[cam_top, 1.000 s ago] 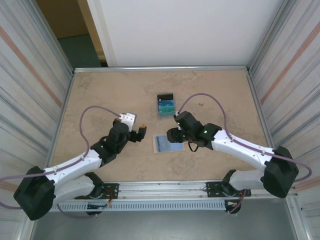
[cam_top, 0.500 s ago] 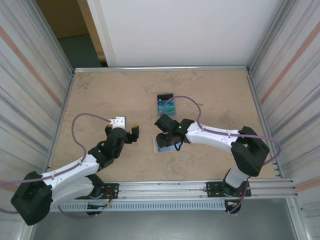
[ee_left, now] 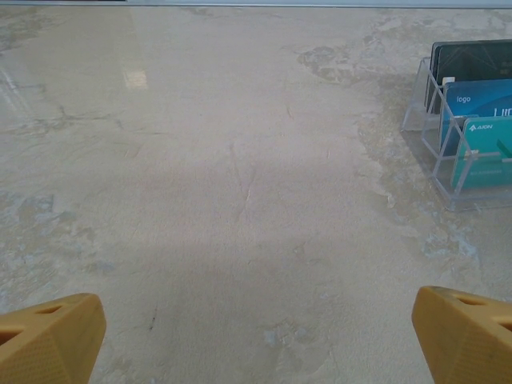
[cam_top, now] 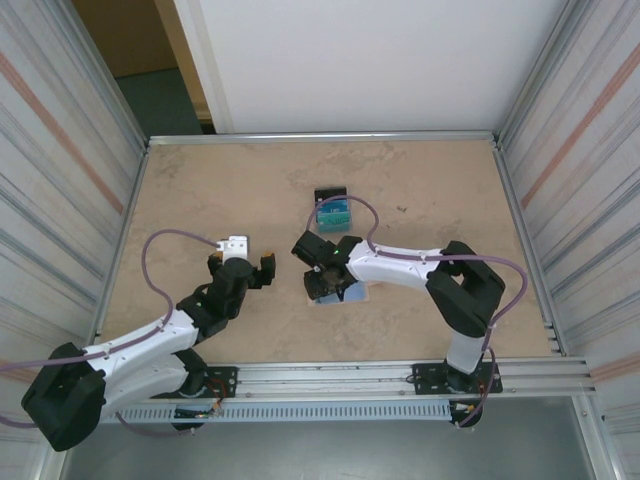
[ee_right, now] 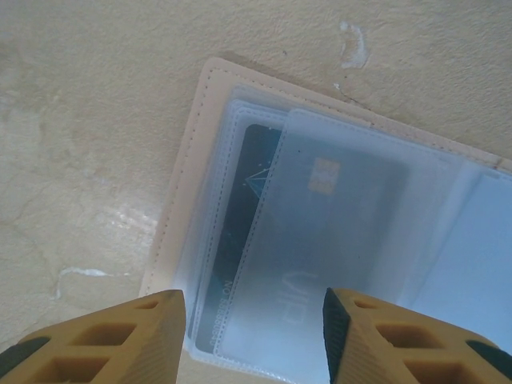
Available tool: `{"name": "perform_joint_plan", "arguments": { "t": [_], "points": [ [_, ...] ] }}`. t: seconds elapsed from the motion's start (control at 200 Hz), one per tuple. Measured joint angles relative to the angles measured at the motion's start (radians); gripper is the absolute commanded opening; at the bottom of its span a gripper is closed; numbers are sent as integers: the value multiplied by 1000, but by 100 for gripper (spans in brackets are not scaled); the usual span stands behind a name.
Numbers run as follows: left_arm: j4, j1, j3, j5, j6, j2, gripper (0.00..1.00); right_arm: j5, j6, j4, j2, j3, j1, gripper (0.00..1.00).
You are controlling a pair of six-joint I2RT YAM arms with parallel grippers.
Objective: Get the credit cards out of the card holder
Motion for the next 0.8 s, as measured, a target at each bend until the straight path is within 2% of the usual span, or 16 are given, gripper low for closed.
{"name": "perform_joint_plan", "arguments": {
  "t": [0.591, 0.797],
  "points": [
    [0, 0, 0, 1, -1, 13, 99, -4, 1, -11, 36, 0, -2, 36],
    [-17, 0, 5, 0, 3, 15, 99, 0, 1, -11, 43, -1, -4, 36]
  ]
}}
